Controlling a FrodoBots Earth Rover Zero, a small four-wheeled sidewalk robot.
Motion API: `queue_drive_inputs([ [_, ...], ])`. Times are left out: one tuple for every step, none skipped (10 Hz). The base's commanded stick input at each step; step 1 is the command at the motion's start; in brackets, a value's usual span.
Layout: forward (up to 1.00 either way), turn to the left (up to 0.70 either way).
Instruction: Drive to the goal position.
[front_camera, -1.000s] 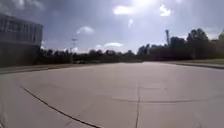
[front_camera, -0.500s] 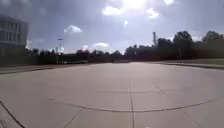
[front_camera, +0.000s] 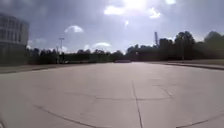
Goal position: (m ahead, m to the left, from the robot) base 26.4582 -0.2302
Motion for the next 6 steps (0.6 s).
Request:
queue_drive_inputs([
  [0.70, 0.00],
  [0.70, 0.00],
  [0.70, 0.00],
  [0.70, 0.00],
  [0.70, 0.00],
  [0.70, 0.00],
])
